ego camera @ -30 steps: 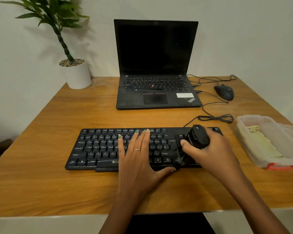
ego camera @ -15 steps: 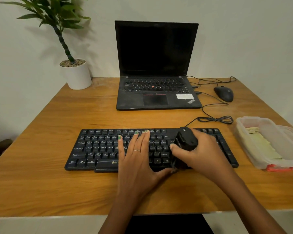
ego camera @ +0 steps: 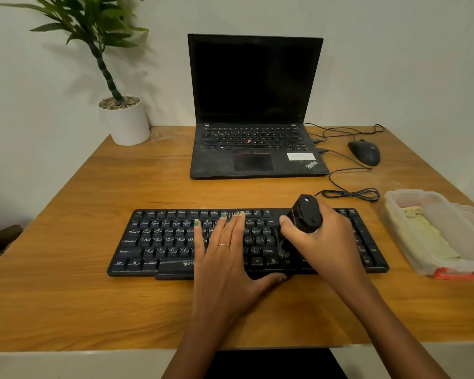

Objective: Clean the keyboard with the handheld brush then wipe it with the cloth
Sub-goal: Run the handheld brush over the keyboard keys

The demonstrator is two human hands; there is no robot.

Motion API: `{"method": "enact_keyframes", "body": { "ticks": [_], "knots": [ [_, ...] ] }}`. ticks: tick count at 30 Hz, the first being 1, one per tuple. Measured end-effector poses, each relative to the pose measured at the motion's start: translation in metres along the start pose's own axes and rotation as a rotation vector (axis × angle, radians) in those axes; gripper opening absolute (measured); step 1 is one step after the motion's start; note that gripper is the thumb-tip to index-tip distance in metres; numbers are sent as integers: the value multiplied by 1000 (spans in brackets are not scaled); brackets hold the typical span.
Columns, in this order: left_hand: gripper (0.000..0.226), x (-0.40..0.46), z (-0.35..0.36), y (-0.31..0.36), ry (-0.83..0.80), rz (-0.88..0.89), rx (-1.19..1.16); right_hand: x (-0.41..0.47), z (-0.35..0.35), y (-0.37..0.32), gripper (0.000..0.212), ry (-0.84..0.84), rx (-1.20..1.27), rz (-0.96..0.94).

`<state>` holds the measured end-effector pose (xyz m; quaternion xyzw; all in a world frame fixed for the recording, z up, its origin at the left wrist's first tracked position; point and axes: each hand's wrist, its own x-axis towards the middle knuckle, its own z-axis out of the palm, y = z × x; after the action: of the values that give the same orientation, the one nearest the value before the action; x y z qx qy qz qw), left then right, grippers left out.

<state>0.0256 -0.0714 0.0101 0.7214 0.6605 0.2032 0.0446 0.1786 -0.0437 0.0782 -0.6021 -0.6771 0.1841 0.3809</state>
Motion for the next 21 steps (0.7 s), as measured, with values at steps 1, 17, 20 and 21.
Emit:
{"method": "enact_keyframes", "body": {
  "ticks": [1, 17, 20, 21],
  "knots": [
    [111, 0, 0, 0, 5, -1, -3, 0, -3, -1, 23, -50, -5, 9],
    [112, 0, 2, -1, 11, 4, 22, 14, -11, -7, 25, -215, -43, 20],
    [112, -1, 2, -1, 6, -2, 12, 16, -8, -3, 26, -130, -7, 35],
    [112, 0, 1, -1, 13, -3, 7, 17, -10, -3, 26, -189, 0, 48]
  ]
}}
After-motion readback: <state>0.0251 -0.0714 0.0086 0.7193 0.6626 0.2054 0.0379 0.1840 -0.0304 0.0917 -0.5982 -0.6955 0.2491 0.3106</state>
